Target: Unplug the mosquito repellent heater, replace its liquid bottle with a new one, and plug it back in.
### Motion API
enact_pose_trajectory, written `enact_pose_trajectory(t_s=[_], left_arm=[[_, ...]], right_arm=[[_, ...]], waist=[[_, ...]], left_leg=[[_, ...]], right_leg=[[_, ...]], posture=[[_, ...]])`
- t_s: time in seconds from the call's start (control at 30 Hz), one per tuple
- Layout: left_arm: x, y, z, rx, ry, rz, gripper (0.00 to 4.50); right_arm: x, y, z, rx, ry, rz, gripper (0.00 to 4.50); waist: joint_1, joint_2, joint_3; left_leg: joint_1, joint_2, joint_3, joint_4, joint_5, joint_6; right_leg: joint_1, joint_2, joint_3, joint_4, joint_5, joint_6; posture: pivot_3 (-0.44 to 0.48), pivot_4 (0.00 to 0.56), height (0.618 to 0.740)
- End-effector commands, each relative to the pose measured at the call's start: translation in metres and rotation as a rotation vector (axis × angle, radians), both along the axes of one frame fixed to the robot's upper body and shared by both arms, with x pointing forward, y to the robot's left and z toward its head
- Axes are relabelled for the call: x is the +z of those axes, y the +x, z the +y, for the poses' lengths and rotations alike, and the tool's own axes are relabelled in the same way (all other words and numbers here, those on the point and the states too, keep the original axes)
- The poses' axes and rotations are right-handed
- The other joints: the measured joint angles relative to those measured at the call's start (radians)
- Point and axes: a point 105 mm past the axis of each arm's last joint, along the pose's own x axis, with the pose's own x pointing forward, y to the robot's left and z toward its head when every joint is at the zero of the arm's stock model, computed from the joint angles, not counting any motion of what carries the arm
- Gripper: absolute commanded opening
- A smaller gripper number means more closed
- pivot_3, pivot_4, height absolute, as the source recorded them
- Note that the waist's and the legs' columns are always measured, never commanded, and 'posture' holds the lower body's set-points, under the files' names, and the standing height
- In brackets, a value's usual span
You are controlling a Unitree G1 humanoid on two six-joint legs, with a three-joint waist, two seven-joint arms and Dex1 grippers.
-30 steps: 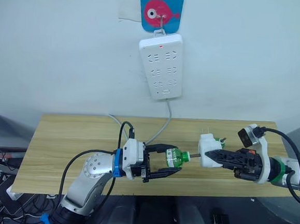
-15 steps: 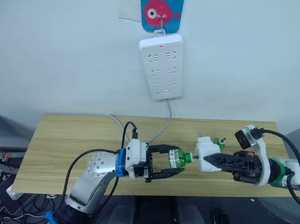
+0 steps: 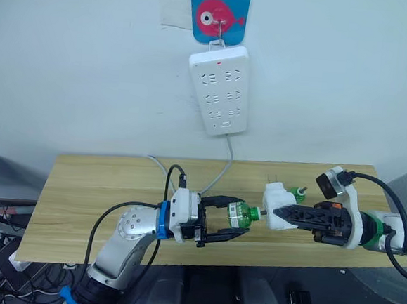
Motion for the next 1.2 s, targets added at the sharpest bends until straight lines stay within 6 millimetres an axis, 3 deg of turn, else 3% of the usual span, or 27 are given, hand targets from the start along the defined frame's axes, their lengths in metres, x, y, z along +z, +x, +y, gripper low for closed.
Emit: enact_pose_trajectory(t_s=[0.03, 0.3, 1.2], left_arm=[[0.005, -0.008, -0.003, -0.043, -0.013, -0.035, 2.26], [0.009, -0.002, -0.007, -0.023, -0.028, -0.044, 2.26], [0.008, -0.008, -0.016, -0.098, -0.022, -0.076, 2.26]], right_arm=[[0.009, 0.003, 0.0, -0.007, 0.033, -0.016, 3.0], [0.006, -0.005, 0.009, 0.031, 0.037, -0.024, 3.0], [0.01, -0.013, 0.027, 0.081, 0.014, -0.092, 3.0]], waist=[[0.0, 0.0, 0.0], [0.0, 0.0, 0.0], [0.0, 0.0, 0.0]], left_leg=[[0.0, 0.0, 0.0, 0.0, 0.0, 0.0], [-0.001, 0.0, 0.0, 0.0, 0.0, 0.0], [-0.001, 0.0, -0.001, 0.0, 0.0, 0.0]], right_leg=[[0.0, 0.0, 0.0, 0.0, 0.0, 0.0], [0.0, 0.0, 0.0, 0.0, 0.0, 0.0], [0.0, 0.0, -0.001, 0.0, 0.0, 0.0]], posture=[[-0.096, 0.31, 0.74], [-0.096, 0.31, 0.74], [-0.102, 0.285, 0.74]])
